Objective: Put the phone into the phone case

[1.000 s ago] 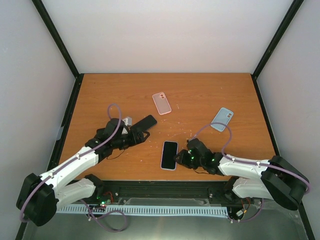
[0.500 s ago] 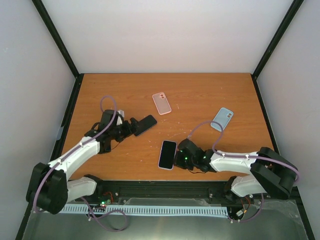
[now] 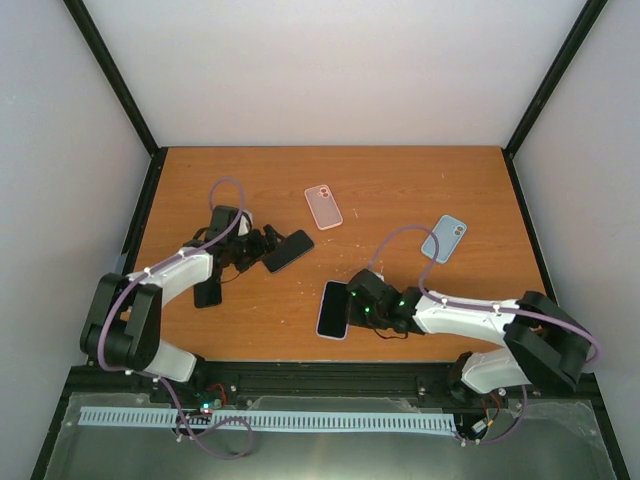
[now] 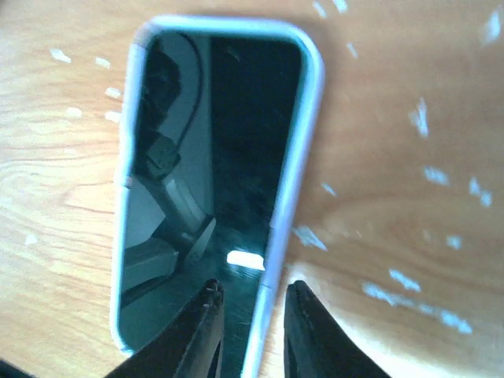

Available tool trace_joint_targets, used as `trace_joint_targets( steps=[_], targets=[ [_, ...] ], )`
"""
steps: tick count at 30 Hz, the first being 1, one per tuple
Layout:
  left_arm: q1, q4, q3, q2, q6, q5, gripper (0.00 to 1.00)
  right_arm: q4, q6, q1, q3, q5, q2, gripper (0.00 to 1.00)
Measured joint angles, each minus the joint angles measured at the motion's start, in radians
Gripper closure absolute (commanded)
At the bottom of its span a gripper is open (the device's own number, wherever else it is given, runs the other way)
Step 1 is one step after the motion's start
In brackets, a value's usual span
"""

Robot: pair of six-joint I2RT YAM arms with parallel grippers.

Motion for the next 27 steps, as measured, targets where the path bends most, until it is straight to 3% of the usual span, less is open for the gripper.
trace_joint_targets(
  steps=[4, 10, 17, 27],
  targets=[
    [0.0, 0.031, 0.047, 0.078, 0.039, -0.039, 0.02, -0.005, -0.093, -0.069, 0.033, 0.006, -0.081, 0.7],
    [0.0, 0.044, 0.117, 0.152, 0.114, -0.145, 0.01, -0.005, -0.222, -0.329, 0.072, 0.0, -0.144, 0.72],
    [0.001, 0.048, 0.191, 0.222, 0.176, -0.181, 0.01, -0.028, -0.334, -0.666, 0.172, 0.014, -0.003, 0.74],
    [0.002, 0.021, 0.251, 0.32, 0.22, -0.184, 0.03, -0.063, -0.432, -0.974, 0.262, 0.019, 0.143, 0.71]
  ],
)
